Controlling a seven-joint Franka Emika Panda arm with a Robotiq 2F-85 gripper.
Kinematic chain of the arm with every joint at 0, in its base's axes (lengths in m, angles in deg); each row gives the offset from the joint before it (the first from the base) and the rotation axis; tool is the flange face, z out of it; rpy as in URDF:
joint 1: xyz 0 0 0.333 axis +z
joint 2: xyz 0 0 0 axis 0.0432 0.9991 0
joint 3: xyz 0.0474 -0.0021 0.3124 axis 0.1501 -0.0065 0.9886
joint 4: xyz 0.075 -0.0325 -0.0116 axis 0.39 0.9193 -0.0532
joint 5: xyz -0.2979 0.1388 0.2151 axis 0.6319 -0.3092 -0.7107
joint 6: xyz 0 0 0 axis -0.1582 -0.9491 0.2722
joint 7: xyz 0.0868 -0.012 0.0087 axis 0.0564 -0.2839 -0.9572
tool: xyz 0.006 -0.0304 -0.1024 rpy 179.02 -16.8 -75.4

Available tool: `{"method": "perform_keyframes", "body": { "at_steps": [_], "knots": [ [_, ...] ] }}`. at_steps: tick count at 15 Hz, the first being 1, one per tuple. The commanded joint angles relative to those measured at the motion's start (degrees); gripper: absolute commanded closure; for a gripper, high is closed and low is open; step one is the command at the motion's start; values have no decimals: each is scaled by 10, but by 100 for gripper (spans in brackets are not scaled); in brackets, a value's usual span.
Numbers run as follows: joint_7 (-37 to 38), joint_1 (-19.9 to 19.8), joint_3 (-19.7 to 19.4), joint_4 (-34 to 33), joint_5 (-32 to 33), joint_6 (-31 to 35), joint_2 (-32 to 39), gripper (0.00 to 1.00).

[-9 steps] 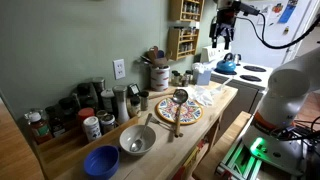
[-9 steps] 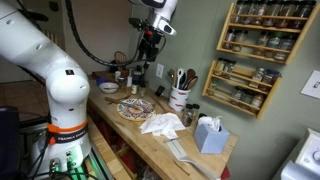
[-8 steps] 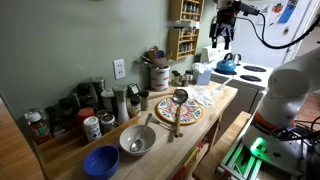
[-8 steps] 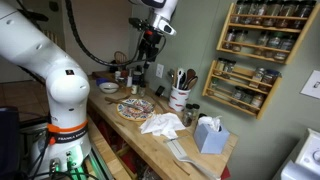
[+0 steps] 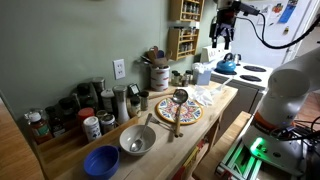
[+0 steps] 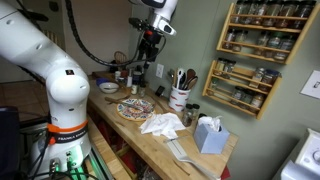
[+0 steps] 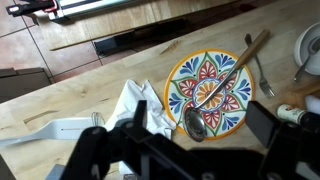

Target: Pick up the spice container with black substance in it and put it on the far right of the bottom shelf of the bottom spice rack

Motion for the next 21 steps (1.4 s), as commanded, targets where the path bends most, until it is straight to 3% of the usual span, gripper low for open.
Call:
{"method": "perform_keyframes", "body": {
  "at_steps": [1,6,15,21],
  "knots": [
    [-5,-9,6,-1,-3,-2,1,0],
    [-5,-9,6,-1,-3,-2,1,0],
    [19,-57,-15,-71,33,169,182,0],
    [-15,-46,-19,-117,34,240,300,0]
  ]
}}
